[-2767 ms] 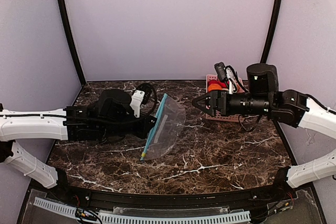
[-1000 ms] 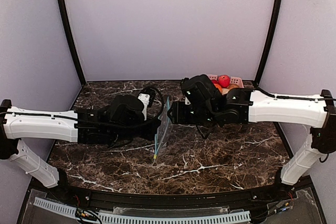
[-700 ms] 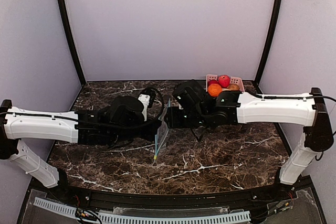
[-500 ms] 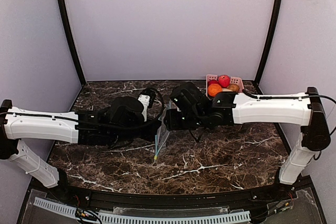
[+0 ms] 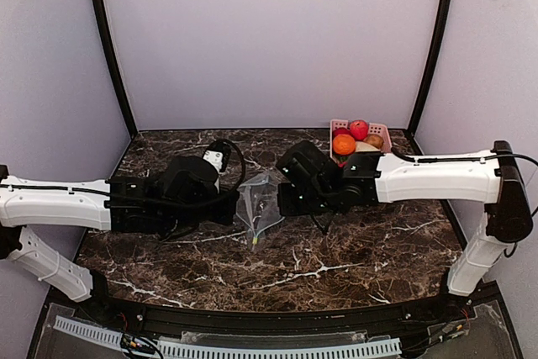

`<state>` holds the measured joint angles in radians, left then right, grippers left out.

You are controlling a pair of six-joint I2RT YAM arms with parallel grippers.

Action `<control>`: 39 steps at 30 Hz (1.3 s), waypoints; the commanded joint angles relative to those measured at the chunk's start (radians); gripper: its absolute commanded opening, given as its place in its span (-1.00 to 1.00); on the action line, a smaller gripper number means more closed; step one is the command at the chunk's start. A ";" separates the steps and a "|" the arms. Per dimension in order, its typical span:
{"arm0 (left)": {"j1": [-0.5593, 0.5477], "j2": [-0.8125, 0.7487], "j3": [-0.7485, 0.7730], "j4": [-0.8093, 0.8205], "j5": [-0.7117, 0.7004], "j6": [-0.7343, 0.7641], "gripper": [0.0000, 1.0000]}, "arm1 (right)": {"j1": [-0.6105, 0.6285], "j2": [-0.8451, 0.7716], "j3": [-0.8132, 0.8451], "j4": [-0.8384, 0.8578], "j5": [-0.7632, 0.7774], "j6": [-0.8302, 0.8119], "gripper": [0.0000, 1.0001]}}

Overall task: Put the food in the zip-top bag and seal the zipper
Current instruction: Open the zipper food storage bag.

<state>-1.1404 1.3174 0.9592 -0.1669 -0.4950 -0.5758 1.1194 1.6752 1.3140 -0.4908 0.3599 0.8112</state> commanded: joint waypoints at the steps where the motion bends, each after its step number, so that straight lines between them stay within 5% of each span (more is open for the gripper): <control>1: 0.016 -0.060 -0.027 -0.096 -0.057 -0.008 -0.99 | 0.009 -0.053 -0.041 -0.062 0.056 0.037 -0.50; 6: 0.018 -0.050 -0.017 -0.114 -0.039 0.018 -0.99 | 0.009 -0.070 -0.050 -0.079 0.065 0.049 -0.59; 13: 0.019 -0.005 -0.017 0.007 0.142 0.056 -0.97 | 0.011 -0.076 -0.040 -0.039 0.019 0.003 -1.00; 28: 0.019 0.050 -0.088 0.207 0.343 -0.031 -0.45 | 0.017 -0.097 -0.092 0.058 -0.038 -0.014 -1.00; 35: 0.019 0.052 -0.083 0.191 0.345 -0.046 -0.92 | 0.017 -0.105 -0.097 0.059 -0.034 -0.017 -1.00; 39: 0.019 0.047 -0.073 0.183 0.355 -0.040 -0.99 | 0.016 -0.125 -0.102 0.053 -0.028 -0.019 -1.00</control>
<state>-1.1255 1.3689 0.8871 0.0151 -0.1570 -0.6151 1.1263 1.6020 1.2324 -0.4538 0.3286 0.8013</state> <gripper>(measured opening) 0.015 0.004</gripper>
